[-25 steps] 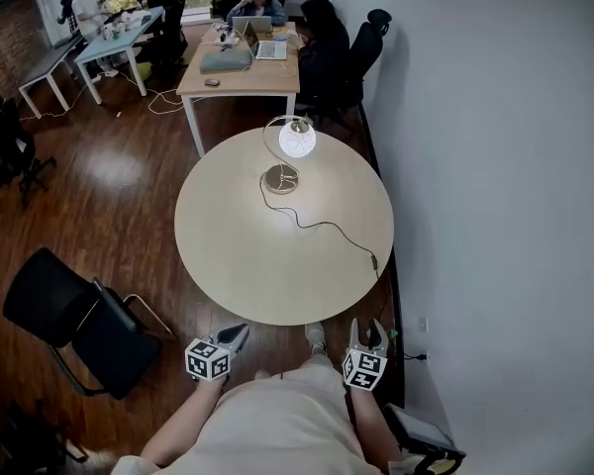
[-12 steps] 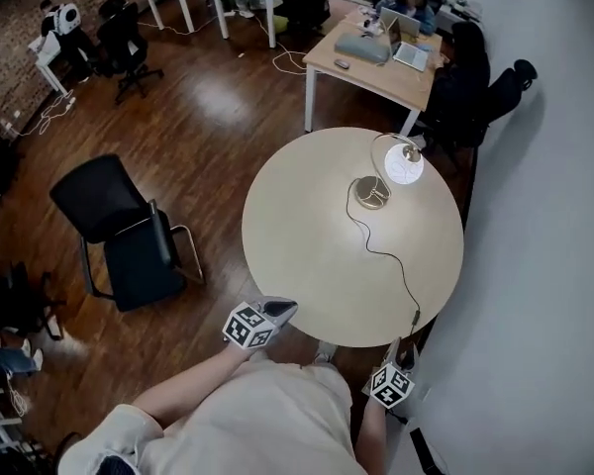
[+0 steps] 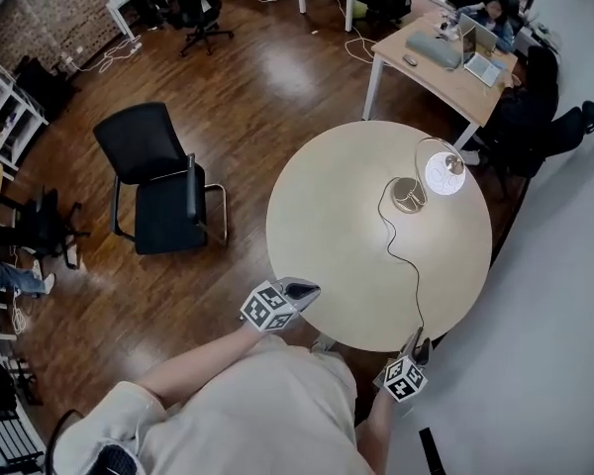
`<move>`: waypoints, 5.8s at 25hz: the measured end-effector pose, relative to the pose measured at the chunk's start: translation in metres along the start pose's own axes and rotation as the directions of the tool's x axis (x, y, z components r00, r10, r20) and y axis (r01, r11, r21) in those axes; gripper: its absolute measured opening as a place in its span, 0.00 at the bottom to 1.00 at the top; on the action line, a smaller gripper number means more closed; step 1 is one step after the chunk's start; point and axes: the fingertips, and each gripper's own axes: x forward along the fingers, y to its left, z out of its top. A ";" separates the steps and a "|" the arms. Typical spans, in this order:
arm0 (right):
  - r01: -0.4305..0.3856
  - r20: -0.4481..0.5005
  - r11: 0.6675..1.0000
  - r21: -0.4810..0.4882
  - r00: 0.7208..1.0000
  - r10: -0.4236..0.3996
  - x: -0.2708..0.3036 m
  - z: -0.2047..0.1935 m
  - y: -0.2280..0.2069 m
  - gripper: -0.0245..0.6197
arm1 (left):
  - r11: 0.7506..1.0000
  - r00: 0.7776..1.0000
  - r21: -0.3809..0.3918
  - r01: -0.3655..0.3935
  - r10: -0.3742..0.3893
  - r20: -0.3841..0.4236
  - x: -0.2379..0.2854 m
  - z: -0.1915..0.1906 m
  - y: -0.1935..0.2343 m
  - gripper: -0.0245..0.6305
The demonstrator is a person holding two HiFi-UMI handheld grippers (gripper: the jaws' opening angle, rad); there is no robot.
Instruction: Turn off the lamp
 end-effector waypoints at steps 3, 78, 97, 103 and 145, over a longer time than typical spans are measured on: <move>-0.018 -0.015 1.000 -0.002 1.000 0.018 0.013 -0.002 -0.016 0.28 | 1.000 1.000 -0.005 -0.015 0.015 -0.008 0.014 -0.001 -0.009 0.04; -0.032 -0.507 0.999 -0.043 0.862 0.006 0.165 -0.226 -0.088 0.21 | 1.000 0.987 0.005 -0.025 0.026 -0.159 0.078 -0.016 -0.012 0.04; 0.006 -0.535 0.982 -0.186 0.838 -0.106 0.159 -0.209 -0.081 0.20 | 1.000 0.986 -0.018 0.020 -0.023 -0.167 0.080 -0.019 -0.022 0.04; 0.001 -0.538 0.984 -0.177 0.837 -0.097 0.159 -0.208 -0.079 0.19 | 1.000 0.987 -0.021 0.015 -0.019 -0.161 0.078 -0.018 -0.018 0.04; -0.006 -0.332 1.000 -0.012 0.943 0.001 0.106 -0.193 -0.061 0.32 | 0.999 0.980 -0.041 -0.013 0.004 -0.200 0.071 -0.048 -0.023 0.04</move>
